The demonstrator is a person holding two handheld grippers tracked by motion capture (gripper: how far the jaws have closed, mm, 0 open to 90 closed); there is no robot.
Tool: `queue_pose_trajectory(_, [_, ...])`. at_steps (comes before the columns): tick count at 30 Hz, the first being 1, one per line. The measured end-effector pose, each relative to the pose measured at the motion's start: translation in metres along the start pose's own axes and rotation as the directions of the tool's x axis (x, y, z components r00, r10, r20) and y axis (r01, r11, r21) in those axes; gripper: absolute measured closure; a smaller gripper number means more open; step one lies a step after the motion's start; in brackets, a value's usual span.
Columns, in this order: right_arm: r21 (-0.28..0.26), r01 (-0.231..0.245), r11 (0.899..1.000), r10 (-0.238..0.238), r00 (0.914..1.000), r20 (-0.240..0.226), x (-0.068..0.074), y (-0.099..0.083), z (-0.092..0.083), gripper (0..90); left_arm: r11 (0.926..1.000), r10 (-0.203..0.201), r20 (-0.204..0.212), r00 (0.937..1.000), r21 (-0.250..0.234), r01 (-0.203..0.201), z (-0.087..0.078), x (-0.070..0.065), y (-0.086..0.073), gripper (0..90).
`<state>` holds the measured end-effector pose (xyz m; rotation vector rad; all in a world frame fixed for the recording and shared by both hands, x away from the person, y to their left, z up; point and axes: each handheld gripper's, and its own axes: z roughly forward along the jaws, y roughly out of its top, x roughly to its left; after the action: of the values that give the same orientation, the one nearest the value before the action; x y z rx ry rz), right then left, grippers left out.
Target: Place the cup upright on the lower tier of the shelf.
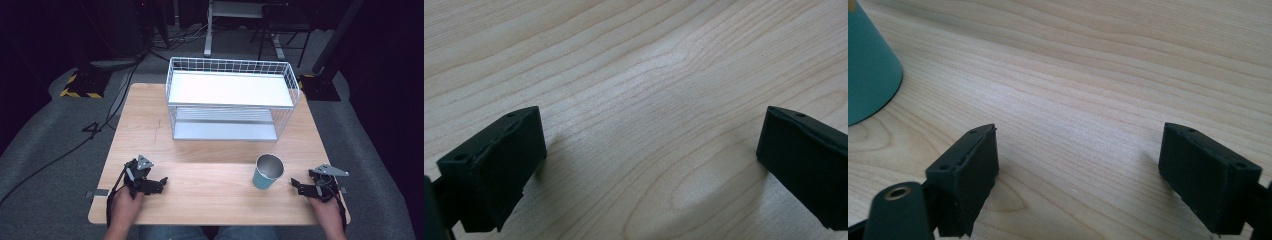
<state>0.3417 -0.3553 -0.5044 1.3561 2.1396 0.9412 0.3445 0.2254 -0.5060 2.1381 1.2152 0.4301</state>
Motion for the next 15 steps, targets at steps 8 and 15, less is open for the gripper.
queue_pose_trajectory(8, [0.000, -0.001, 1.000, 0.001, 1.0000, 0.000, 0.0001, 0.0001, 0.0001, 16.8, 1.0000, 0.001, 0.000, 1.0000, 0.000, -0.001, 0.0000, 0.0000, 0.0000, 0.1])
queue_pose_trajectory(15, [-0.001, 0.000, 1.000, 0.000, 1.0000, 0.000, 0.0000, 0.0001, 0.0002, 16.8, 1.0000, -0.004, -0.007, 1.0000, 0.001, 0.004, -0.0004, -0.0006, -0.0002, 0.1])
